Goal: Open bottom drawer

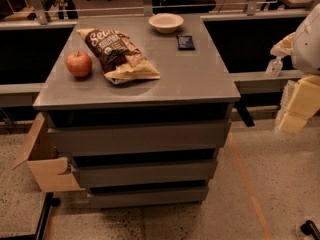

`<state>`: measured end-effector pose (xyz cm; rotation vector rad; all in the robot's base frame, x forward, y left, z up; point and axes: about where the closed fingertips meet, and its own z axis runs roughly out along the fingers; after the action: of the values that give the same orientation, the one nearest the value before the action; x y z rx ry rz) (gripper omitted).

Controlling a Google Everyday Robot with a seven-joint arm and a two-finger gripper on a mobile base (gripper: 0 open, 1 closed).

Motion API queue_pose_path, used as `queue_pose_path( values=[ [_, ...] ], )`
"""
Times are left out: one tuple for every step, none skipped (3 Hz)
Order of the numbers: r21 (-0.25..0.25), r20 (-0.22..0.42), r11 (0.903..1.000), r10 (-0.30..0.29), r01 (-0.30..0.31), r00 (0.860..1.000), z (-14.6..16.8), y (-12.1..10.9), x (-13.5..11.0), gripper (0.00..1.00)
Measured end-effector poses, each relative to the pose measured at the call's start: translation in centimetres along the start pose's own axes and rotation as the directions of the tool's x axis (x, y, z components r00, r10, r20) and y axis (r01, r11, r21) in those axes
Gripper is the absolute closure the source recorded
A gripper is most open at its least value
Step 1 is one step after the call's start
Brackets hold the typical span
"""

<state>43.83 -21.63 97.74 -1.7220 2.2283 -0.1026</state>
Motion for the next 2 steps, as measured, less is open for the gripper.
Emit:
queue_pose_path(
  values=[
    [0.003,0.003,1.0,0.0,0.0,1.0,0.0,0.0,0.0,0.0],
    [0.002,-0.005,0.9999,-0.017,0.017,1.0,2.6,1.2,-0.1,0.0]
  ],
)
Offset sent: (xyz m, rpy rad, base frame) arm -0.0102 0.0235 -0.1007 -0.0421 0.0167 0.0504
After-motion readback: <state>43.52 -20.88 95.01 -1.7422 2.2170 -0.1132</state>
